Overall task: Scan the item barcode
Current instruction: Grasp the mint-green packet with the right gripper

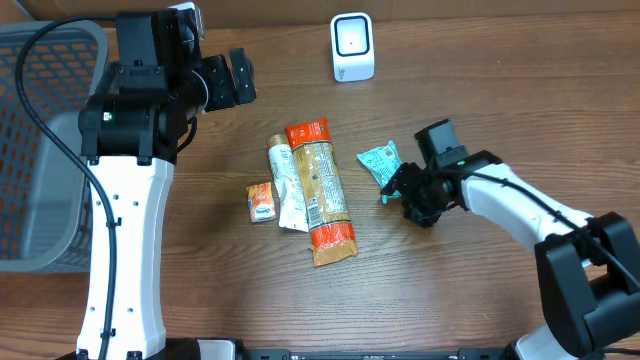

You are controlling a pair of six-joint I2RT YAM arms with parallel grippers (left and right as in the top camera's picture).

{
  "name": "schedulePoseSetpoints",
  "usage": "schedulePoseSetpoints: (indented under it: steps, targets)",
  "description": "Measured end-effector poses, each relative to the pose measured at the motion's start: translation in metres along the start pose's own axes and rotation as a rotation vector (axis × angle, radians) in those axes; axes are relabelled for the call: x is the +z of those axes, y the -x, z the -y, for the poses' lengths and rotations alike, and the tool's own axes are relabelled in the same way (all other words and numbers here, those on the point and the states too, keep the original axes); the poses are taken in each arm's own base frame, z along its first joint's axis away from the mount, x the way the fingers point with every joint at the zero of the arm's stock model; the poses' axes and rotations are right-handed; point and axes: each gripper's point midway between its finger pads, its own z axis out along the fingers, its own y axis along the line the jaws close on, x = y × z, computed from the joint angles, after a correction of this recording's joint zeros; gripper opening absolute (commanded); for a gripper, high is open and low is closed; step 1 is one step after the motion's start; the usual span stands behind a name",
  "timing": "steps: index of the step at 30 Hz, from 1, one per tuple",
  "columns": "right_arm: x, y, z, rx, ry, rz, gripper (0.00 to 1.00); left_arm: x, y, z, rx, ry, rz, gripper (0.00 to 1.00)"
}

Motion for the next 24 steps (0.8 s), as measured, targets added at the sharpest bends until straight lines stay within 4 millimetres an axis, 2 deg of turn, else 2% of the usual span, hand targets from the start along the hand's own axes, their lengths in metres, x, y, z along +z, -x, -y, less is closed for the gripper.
schedulePoseSetpoints:
  steps: [3,4,6,11,15,20,21,23,24]
  targets:
    - [0.0,0.012,-0.003,0.028,0.007,0.061,0.26,0.0,0.0,0.0,0.0,0.0,0.0,1.0]
    - [0.0,0.015,-0.004,0.035,0.009,0.081,0.13,0.0,0.0,0.0,0.0,0.0,0.0,1.0]
    - [-0.001,0.023,-0.005,0.046,0.013,0.119,0.04,0.0,0.0,0.0,0.0,0.0,0.0,1.0]
    - [-0.004,0.035,-0.015,-0.01,0.052,0.168,0.04,0.0,0.0,0.0,0.0,0.0,0.0,1.0]
    - [-0.011,0.046,-0.029,-0.188,0.134,0.16,0.04,0.0,0.0,0.0,0.0,0.0,0.0,1.0]
    - [-0.027,0.069,-0.021,-0.378,0.191,0.144,0.06,0.0,0.0,0.0,0.0,0.0,0.0,1.0]
    - [-0.031,0.076,-0.017,-0.403,0.201,0.149,0.15,0.0,0.0,0.0,0.0,0.0,0.0,1.0]
    - [-0.037,0.086,-0.012,-0.431,0.216,0.158,0.42,0.0,0.0,0.0,0.0,0.0,0.0,1.0]
    - [-0.04,0.09,-0.01,-0.442,0.227,0.159,0.43,0.0,0.0,0.0,0.0,0.0,0.0,0.99]
